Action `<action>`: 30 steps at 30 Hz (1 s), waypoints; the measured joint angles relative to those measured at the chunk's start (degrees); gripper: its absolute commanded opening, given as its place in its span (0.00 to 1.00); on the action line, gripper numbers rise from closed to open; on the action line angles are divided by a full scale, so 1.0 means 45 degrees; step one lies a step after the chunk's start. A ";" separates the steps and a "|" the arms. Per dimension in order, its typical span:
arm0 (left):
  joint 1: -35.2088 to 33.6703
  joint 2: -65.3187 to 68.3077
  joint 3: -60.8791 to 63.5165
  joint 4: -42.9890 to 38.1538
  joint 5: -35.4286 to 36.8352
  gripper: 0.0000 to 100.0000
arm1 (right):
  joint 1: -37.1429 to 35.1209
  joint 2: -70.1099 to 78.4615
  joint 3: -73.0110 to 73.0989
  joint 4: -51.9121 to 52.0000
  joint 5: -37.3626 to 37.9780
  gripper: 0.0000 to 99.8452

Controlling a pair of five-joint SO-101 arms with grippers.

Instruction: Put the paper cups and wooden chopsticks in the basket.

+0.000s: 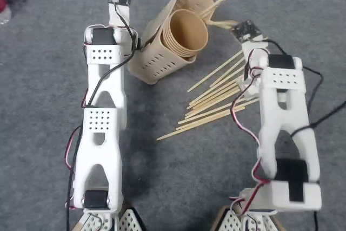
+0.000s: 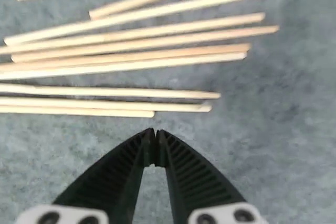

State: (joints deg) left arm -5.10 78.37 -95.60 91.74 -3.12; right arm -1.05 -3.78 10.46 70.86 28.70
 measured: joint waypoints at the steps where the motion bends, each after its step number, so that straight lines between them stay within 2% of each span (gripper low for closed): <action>1: 0.0000 0.0000 0.0000 0.0000 -0.0020 0.17 | 0.0000 -0.0391 0.0000 0.0000 0.0000 0.01; 7: -0.0039 0.0098 0.0391 0.0000 -0.0098 0.17 | 0.0059 -0.2735 0.0000 0.0000 -0.0430 0.01; 12: 0.0000 0.1055 0.0567 0.0117 -0.1055 0.17 | -0.0332 -0.4278 0.0000 0.0000 -0.0860 0.01; 18: -0.0137 0.1114 0.0371 0.0410 -0.1231 0.17 | -0.1114 -0.4630 0.0000 0.0000 -0.0899 0.01; 24: -0.0684 0.1114 0.0313 0.0469 -0.1348 0.17 | -0.1211 -0.4630 0.0000 0.0000 -0.0899 0.01; 26: -0.1074 0.0918 0.0313 0.0469 -0.1348 0.17 | -0.1211 -0.4630 0.0195 0.0039 -0.0899 0.06; 30: -0.1993 -0.0469 0.0313 0.0469 -0.1348 0.17 | -0.1289 -0.4630 0.1016 0.0039 -0.0899 0.22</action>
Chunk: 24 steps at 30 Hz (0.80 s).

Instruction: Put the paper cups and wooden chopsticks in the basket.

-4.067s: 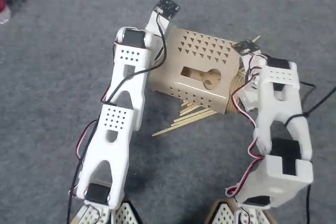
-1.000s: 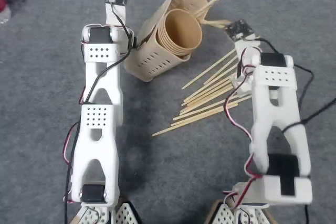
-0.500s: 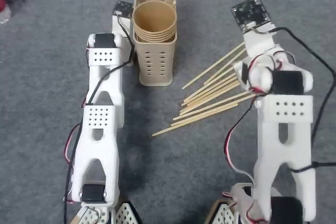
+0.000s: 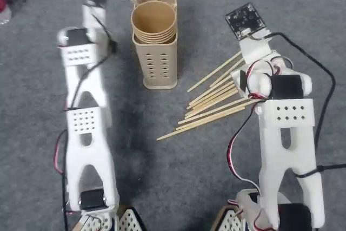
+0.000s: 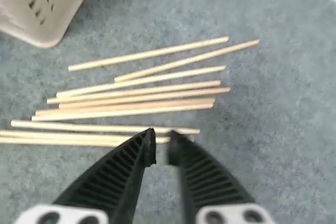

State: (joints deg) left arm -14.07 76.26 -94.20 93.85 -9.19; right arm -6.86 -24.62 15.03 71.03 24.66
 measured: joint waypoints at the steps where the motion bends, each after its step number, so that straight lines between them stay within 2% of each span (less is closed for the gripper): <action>1: -0.0274 -0.0449 0.0000 0.0000 0.0000 0.17 | -0.0117 0.0000 0.0195 0.0000 0.0039 0.24; 5: -0.1289 -0.2149 0.0000 0.0781 0.0039 0.17 | -0.1407 0.0000 0.1309 0.0449 0.2559 0.24; 7: -0.1621 -0.2716 0.0039 0.1114 0.0606 0.17 | -0.2247 0.0000 0.1817 0.0567 0.4005 0.24; 10: -0.2559 -0.2989 0.0703 0.1172 0.2325 0.17 | -0.2618 0.0000 0.1954 0.0469 0.4669 0.24; 13: -0.3223 -0.2989 0.1758 0.1192 0.3067 0.17 | -0.2598 0.0742 0.1954 0.0098 0.5079 0.24; 19: -0.2637 -0.2989 0.1094 0.1231 0.3087 0.17 | -0.2286 0.3614 0.1504 -0.1035 0.5177 0.24; 21: -0.2227 -0.2989 0.0508 0.1231 0.3087 0.17 | -0.1817 0.4337 0.0801 -0.1504 0.4552 0.23; 24: -0.1524 -0.3009 0.0293 0.1231 0.3341 0.17 | -0.1133 0.5158 -0.0332 -0.2579 0.2989 0.08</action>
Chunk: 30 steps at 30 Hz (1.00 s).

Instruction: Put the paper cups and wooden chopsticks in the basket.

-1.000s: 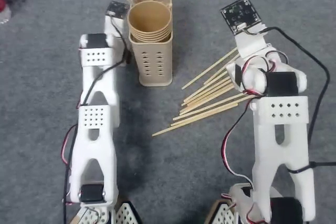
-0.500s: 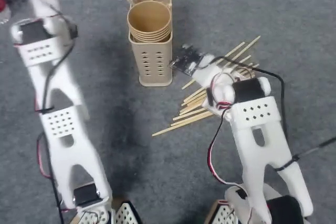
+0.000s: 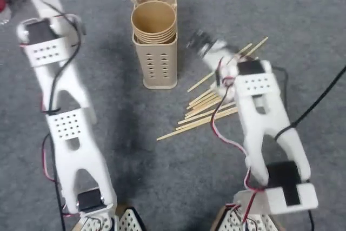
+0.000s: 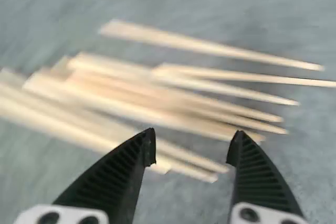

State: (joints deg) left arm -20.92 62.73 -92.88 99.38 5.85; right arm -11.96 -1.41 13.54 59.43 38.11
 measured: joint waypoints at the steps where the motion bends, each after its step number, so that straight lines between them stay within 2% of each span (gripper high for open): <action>1: 0.0293 0.0000 0.0000 0.0000 0.0234 0.17 | 0.0176 0.0293 -0.0293 -0.0410 -0.0527 0.00; 4: 0.1231 0.0039 -0.0020 0.0000 0.1016 0.17 | 0.0215 0.1465 -0.1016 -0.1504 -0.1739 0.04; 7: 0.1993 0.0586 -0.0020 -0.0274 0.1680 0.17 | 0.0156 0.2794 -0.1973 -0.2344 -0.2676 0.01; 14: 0.2325 0.1621 -0.0020 -0.2598 0.3595 0.17 | 0.0039 0.6603 -0.6603 -0.2676 -0.4337 0.01; 18: 0.2911 0.1836 -0.0020 -0.2755 0.4005 0.17 | -0.0527 0.9104 -0.9905 -0.1465 -0.4493 0.01; 26: 0.3614 0.1934 -0.0020 -0.1543 0.4063 0.17 | -0.1348 1.2698 -1.5844 0.1817 -0.4532 0.01; 30: 0.3614 0.1934 -0.0020 -0.0703 0.3223 0.17 | -0.1524 1.3519 -1.8422 0.3477 -0.4532 0.01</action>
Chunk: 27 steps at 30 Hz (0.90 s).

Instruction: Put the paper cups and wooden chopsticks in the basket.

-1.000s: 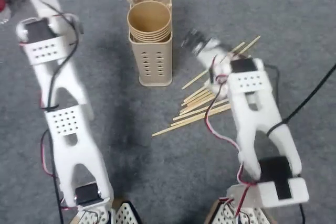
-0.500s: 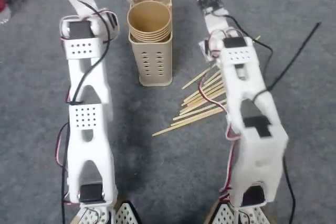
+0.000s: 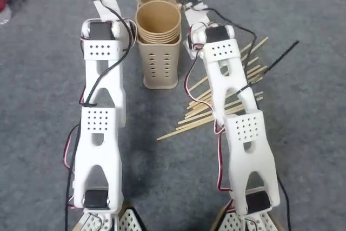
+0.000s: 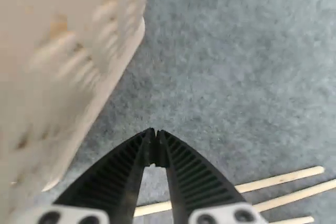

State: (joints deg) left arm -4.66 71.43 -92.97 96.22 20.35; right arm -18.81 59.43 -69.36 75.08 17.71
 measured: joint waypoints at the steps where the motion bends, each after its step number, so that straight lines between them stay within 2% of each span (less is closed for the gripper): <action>1: 0.0000 0.0000 0.0000 0.0254 -0.0254 0.17 | -0.0078 0.0156 -0.0625 0.0449 0.0039 0.01; 10: -0.0176 0.0000 0.0000 0.0703 -0.1133 0.17 | -0.1192 0.1387 -0.4415 0.3810 0.2188 0.01; 16: -0.0332 0.0000 -0.0039 0.0703 -0.1621 0.11 | -0.1270 0.1563 -0.5411 0.4982 0.2403 0.01; 22: -0.0371 -0.0606 -0.0039 0.0703 -0.1739 0.11 | -0.1270 0.1543 -0.5431 0.5392 0.2422 0.01; 24: -0.0469 -0.0860 -0.0039 0.0703 -0.1739 0.12 | -0.1153 0.1231 -0.5411 0.5392 0.2422 0.04; 27: -0.0801 -0.1074 -0.0039 0.0684 -0.1739 0.15 | -0.0547 0.0000 -0.5411 0.5392 0.2344 0.13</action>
State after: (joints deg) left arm -8.26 66.59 -93.14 99.30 12.53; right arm -21.27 59.43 -93.71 99.34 28.26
